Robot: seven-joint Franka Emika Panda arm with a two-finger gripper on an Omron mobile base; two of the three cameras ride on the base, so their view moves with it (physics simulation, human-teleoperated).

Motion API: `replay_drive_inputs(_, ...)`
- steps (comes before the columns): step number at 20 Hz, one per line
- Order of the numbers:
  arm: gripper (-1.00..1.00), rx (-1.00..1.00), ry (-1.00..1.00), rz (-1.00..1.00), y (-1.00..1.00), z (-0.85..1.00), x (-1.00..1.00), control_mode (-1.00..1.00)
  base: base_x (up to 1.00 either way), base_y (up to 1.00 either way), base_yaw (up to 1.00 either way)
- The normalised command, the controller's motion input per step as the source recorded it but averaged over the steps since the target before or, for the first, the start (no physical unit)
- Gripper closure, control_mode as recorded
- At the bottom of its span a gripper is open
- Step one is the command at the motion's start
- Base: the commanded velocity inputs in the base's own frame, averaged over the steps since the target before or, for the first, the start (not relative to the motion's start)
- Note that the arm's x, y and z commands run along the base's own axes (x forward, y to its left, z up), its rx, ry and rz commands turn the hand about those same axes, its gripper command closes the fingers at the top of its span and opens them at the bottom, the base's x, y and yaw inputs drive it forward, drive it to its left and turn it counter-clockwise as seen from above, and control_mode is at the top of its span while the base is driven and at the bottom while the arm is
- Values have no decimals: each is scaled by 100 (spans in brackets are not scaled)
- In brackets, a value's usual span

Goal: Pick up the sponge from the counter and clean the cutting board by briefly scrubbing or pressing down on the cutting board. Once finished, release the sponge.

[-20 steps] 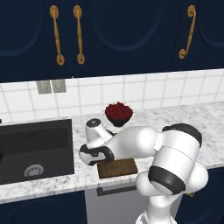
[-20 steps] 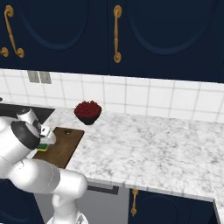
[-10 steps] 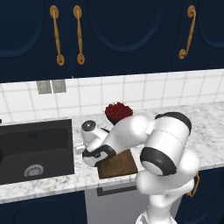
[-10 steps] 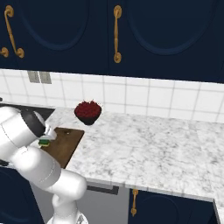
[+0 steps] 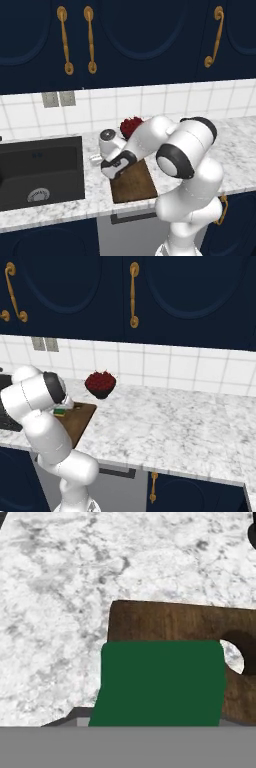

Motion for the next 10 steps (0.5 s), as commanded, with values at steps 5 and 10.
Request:
replay_drive_inputs(5,100,6,0,4,-40,0,48,-100,0,0,0)
replay_drive_inputs(10,100,4,0,1,-36,0,4,-100,0,0,0)
